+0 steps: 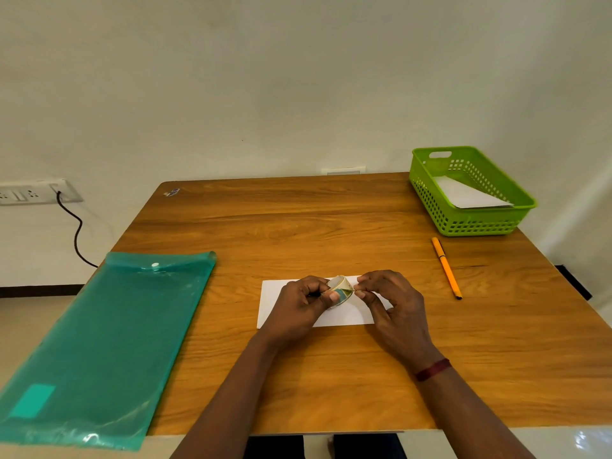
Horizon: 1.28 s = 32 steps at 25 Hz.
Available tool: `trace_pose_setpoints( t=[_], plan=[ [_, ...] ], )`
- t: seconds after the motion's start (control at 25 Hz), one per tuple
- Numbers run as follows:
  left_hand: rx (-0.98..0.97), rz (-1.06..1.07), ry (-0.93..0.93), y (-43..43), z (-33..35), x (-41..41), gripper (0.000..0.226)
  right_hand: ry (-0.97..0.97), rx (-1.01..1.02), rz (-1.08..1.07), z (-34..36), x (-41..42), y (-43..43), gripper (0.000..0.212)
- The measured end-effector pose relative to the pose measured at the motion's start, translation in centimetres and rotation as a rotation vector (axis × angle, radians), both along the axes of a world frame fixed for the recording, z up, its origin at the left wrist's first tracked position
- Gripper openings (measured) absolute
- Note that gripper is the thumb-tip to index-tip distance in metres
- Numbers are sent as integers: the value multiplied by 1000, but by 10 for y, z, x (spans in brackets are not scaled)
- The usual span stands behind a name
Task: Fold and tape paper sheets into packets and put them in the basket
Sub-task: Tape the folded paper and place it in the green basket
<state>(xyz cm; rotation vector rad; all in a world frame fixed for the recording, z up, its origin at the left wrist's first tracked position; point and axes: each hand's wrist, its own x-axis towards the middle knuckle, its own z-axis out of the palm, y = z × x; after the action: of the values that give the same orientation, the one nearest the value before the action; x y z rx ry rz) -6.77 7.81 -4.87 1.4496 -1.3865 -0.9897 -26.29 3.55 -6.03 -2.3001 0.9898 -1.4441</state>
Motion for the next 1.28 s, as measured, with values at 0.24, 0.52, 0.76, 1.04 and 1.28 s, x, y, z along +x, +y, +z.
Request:
trace_pose_setpoints(
  t=[0.24,0.52,0.76,1.04,1.28],
  plan=[
    [-2,5,9,-1,-2,1,21,2,-20,-4,-1,0,0,11],
    [11,19,13,-2,-3,1,27,11,-25,0,0,0,1,9],
    [19,65,260,-1,4,4,14,-98,62,-2,2,-3,0,8],
    [9,102,299,-3,3,4,8,-135,111,-59,3,-5,0,21],
    [30,213,219,-15,23,29,14,-138,193,-48,3,-5,-2,18]
  ],
)
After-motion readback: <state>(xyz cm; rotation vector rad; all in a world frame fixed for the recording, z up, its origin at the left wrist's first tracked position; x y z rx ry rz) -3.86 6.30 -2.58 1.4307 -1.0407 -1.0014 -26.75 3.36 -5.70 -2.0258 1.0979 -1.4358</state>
